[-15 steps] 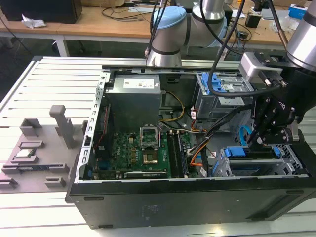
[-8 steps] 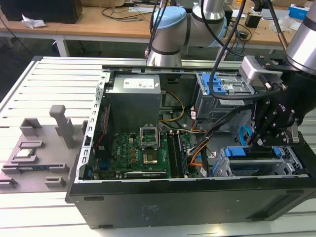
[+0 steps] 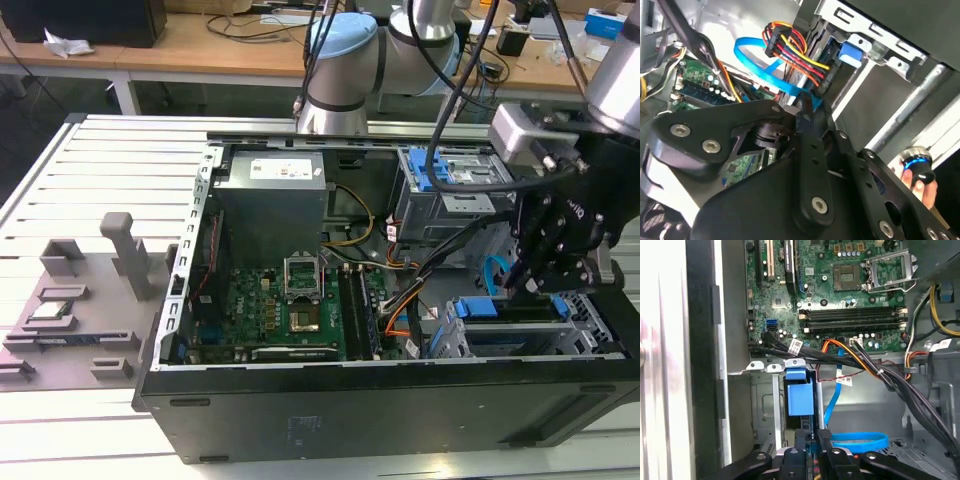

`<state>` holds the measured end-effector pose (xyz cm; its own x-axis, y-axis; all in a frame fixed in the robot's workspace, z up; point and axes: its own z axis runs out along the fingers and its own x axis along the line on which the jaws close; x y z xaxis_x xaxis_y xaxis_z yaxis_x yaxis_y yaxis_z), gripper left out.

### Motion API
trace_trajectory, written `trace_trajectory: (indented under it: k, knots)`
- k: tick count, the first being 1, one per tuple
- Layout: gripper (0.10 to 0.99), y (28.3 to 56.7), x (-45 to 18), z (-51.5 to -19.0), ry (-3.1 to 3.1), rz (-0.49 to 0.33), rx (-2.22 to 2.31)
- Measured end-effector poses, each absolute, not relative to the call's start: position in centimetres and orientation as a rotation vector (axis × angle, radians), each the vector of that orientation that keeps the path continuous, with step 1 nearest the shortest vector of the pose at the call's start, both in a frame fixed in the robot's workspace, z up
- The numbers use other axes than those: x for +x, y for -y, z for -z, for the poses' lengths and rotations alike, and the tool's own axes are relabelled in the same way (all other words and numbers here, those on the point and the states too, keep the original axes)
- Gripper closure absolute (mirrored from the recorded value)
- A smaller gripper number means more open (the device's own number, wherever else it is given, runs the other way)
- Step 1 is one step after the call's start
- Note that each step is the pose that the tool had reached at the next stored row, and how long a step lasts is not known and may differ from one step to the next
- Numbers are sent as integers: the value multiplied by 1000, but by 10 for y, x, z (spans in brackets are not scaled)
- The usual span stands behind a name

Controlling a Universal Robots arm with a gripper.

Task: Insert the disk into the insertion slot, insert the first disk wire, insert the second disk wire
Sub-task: 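Insert the second disk wire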

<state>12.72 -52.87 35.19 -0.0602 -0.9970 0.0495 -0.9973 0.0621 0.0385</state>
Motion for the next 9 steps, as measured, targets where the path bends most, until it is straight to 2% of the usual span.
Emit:
trace_trajectory:
  k: [1, 3, 5, 9]
  knots:
    - [851, 527, 127, -358, 2243, -9, 2110]
    - [980, 521, 127, -376, 2243, -9, 2110]
    - [980, 520, 127, -388, 2243, -9, 2110]
    - [980, 520, 127, -390, 2243, -9, 2110]
